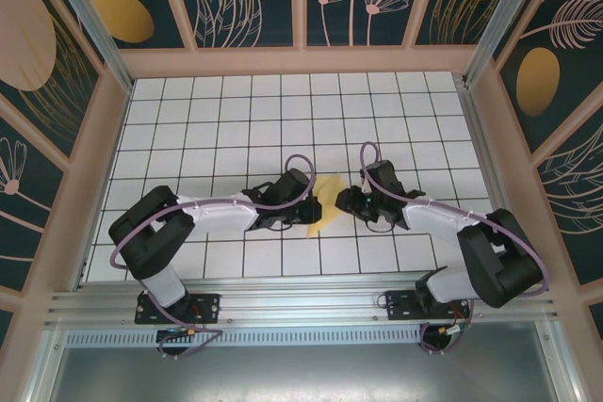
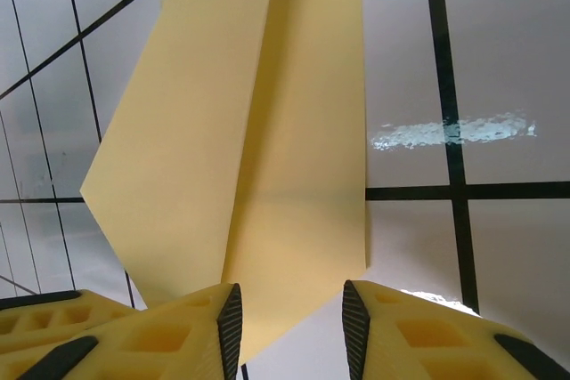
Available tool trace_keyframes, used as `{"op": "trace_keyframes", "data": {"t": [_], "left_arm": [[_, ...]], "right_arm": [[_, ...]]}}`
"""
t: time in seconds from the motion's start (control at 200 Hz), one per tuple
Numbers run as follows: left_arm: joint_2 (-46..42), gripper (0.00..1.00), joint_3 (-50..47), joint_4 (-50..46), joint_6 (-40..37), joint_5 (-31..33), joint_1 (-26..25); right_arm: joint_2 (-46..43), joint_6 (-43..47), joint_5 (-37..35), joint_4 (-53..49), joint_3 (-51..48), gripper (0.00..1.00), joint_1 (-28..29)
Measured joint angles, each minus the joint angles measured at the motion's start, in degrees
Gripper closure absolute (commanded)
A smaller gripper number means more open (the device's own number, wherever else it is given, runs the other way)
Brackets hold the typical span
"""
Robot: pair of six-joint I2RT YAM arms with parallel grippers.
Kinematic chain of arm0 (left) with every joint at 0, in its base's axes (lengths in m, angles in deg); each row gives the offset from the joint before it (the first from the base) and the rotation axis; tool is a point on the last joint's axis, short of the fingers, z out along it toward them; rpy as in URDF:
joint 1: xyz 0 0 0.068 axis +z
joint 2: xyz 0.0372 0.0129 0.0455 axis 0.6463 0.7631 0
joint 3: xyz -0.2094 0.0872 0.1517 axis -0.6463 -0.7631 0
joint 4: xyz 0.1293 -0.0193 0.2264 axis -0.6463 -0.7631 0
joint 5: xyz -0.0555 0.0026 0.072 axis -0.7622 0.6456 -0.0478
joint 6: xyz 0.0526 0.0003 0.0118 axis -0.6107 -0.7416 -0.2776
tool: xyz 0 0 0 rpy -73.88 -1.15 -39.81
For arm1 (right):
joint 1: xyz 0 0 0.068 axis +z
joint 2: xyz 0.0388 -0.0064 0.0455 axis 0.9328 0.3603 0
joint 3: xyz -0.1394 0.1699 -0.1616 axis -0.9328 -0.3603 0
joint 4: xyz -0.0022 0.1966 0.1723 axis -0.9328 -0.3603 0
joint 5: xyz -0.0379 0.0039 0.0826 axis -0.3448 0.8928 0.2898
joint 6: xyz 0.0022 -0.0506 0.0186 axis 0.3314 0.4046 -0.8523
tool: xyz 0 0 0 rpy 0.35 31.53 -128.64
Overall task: Fold a paper plane with a square sheet of paper (pick it up from the middle)
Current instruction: Turn over the paper at the center of the table.
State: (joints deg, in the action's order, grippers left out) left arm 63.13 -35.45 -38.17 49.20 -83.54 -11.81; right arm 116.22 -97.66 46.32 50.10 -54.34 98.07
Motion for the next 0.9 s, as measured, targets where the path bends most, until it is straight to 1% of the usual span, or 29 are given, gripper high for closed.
{"op": "trace_keyframes", "data": {"t": [0.285, 0.64, 0.901], "left_arm": [[4.9, 0.95, 2.3, 0.0, -0.7, 0.5, 0.0], [5.4, 0.96, 1.8, 0.2, -0.8, 0.7, 0.0], [5.2, 0.95, -0.5, 3.2, -0.7, 0.4, 0.0]], "right_arm": [[0.5, -1.7, -0.2, 1.4, -1.3, 0.58, 0.0], [4.2, -2.2, 0.2, 4.2, -1.5, 0.57, 0.0], [4.6, -4.0, 0.4, 5.3, -1.6, 0.58, 0.0]]}}
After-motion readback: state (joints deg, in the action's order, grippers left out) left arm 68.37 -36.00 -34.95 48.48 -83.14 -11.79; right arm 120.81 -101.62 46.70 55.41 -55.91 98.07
